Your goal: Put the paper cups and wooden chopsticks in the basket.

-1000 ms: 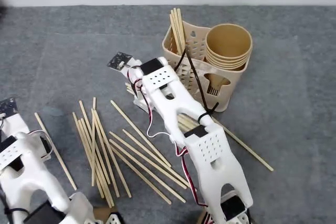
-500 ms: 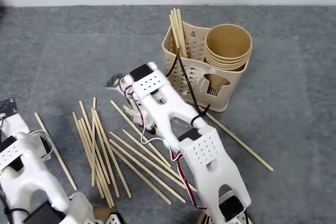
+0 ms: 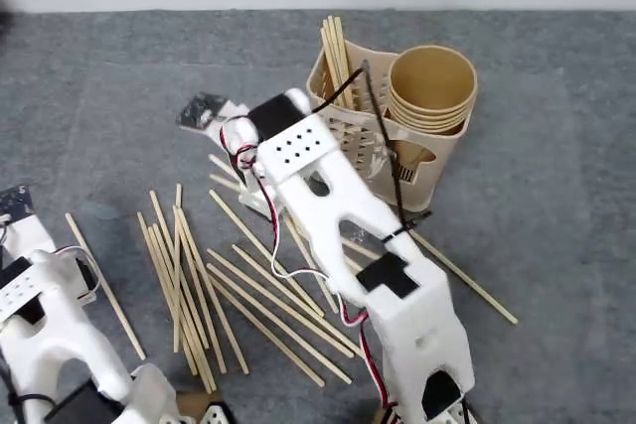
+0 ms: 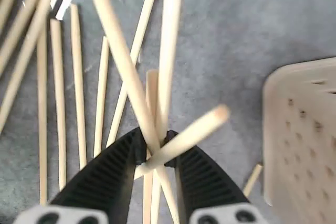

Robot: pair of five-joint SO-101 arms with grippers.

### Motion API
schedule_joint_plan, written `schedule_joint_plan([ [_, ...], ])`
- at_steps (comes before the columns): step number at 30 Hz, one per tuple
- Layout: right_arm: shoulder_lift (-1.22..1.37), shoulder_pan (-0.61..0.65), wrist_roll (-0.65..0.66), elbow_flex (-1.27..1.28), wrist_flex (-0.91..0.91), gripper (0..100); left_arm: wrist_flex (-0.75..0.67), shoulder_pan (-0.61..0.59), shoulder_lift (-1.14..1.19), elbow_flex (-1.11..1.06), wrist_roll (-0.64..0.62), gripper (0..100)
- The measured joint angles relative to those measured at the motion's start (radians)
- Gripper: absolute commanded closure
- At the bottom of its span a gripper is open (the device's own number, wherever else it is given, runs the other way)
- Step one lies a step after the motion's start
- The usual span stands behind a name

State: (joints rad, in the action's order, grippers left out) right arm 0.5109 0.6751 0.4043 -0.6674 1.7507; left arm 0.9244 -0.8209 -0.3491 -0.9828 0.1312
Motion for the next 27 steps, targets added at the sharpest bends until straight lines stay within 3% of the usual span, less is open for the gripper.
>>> schedule_joint_plan([
  [7, -0.166, 0.000, 0.000, 0.000, -0.017, 99.1, 0.000, 0.000, 0.000, 0.000, 0.000, 93],
  [27, -0.512, 0.020, -0.048, 0.000, -0.454, 99.1, 0.000, 0.000, 0.000, 0.000, 0.000, 93],
])
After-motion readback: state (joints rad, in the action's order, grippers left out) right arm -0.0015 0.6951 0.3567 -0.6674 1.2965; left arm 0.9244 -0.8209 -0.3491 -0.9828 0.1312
